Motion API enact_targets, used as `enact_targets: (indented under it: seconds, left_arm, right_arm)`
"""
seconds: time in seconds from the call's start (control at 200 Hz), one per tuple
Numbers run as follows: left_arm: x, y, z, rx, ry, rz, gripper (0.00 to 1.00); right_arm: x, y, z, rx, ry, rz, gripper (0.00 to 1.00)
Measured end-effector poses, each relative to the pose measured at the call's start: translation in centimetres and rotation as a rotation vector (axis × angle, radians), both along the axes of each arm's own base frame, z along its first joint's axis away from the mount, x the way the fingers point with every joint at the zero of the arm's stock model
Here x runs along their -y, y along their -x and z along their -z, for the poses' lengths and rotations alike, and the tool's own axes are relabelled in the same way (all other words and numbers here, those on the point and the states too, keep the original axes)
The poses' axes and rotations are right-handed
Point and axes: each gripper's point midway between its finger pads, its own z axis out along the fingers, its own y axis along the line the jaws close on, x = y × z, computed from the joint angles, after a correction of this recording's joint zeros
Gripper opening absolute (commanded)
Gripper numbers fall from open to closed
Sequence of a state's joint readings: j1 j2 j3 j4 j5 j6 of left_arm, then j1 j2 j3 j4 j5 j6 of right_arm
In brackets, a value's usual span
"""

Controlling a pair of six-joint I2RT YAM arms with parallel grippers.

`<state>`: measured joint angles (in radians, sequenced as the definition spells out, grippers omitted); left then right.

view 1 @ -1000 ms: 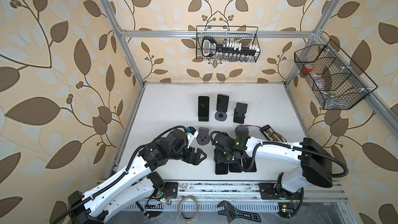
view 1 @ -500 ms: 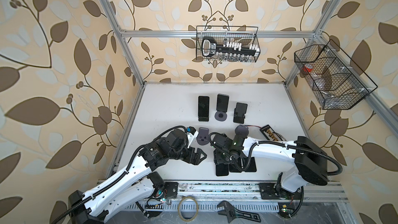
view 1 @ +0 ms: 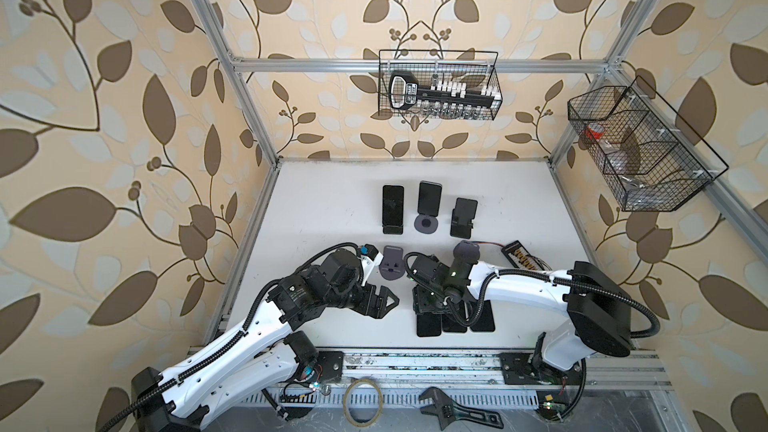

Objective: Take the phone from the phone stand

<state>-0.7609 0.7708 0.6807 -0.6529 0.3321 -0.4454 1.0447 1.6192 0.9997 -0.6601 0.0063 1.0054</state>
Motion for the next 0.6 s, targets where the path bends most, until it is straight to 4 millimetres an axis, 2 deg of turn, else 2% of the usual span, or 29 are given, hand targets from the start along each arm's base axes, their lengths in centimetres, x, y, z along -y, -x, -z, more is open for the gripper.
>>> enact_targets:
  seconds: [0.6]
  left_arm:
    - [0.17,0.19,0.25,-0.006,-0.009,0.010,0.94]
  right_arm:
    - [-0.37,-0.67,0.41,-0.006,0.004,0.012,0.69]
